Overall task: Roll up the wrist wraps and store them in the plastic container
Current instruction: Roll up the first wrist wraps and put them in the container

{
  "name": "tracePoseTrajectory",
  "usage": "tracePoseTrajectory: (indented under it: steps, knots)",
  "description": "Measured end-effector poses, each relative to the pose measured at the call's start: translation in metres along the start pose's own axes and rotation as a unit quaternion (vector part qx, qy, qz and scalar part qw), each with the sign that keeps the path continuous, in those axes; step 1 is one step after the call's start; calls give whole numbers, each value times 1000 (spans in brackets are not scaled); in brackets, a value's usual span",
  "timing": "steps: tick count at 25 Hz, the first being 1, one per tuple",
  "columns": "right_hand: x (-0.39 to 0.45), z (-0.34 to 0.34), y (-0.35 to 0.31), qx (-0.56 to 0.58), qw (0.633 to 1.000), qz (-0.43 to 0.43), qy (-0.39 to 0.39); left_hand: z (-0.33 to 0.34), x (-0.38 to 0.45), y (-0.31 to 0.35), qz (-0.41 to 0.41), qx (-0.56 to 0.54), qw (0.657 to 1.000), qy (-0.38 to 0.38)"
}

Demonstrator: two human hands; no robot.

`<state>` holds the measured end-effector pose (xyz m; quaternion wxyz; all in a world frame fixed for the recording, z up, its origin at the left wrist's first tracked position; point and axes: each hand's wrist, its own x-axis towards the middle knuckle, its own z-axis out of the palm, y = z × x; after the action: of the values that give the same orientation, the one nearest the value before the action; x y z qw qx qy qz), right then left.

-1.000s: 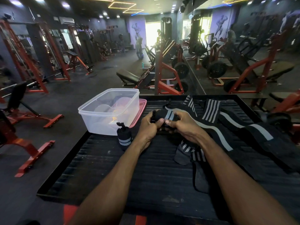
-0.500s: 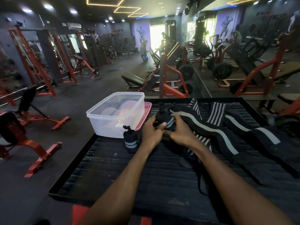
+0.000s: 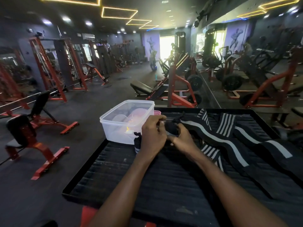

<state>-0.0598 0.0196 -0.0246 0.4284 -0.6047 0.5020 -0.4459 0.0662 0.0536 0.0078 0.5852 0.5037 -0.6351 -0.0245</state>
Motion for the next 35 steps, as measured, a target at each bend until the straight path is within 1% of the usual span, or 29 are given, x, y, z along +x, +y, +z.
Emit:
tracePoseTrajectory:
  steps: [3, 5, 7, 10, 13, 15, 20, 22, 24, 25, 27, 29, 31, 33, 35]
  knots:
    - [-2, 14, -7, 32, 999, 4, -40, -33, 15, 5, 39, 16, 997, 65]
    - [0, 22, -6, 30, 999, 7, -42, -52, 29, -1, 24, 23, 995, 92]
    - [2, 30, -2, 3, 1000, 1, -25, -67, 40, -15, -17, 26, 995, 90]
    - [3, 33, 1, -75, 997, -15, -8, -77, 45, -37, -59, 42, 996, 60]
    - [4, 38, 6, -140, 989, -45, -18, -77, 34, -54, -102, 49, 993, 43]
    - [9, 44, 10, -163, 985, -55, -23, -76, 25, -62, -108, 47, 992, 41]
    - [16, 55, 11, -218, 974, -52, -25, -76, 21, -67, -59, 45, 996, 40]
    - [12, 55, 9, -220, 974, -36, -39, -76, 18, -68, -35, 50, 997, 44]
    - [8, 53, 6, -197, 980, -13, -33, -77, 14, -69, -22, 50, 997, 63]
    - [7, 51, 3, -184, 983, -5, -11, -78, 12, -68, -20, 46, 996, 77]
    - [6, 45, -6, -177, 983, -5, 57, -77, 7, -61, -14, 35, 994, 100]
    - [5, 38, -15, -187, 976, -14, 110, -74, 3, -49, 10, 30, 995, 100]
    - [2, 38, -22, -193, 976, 2, 105, -67, -2, -33, 44, 21, 996, 72]
    - [-3, 39, -21, -194, 977, 13, 85, -54, -9, -16, 80, 5, 997, 16]
    - [-10, 37, -16, -212, 976, 0, 44, -39, -18, -4, 108, -5, 993, -40]
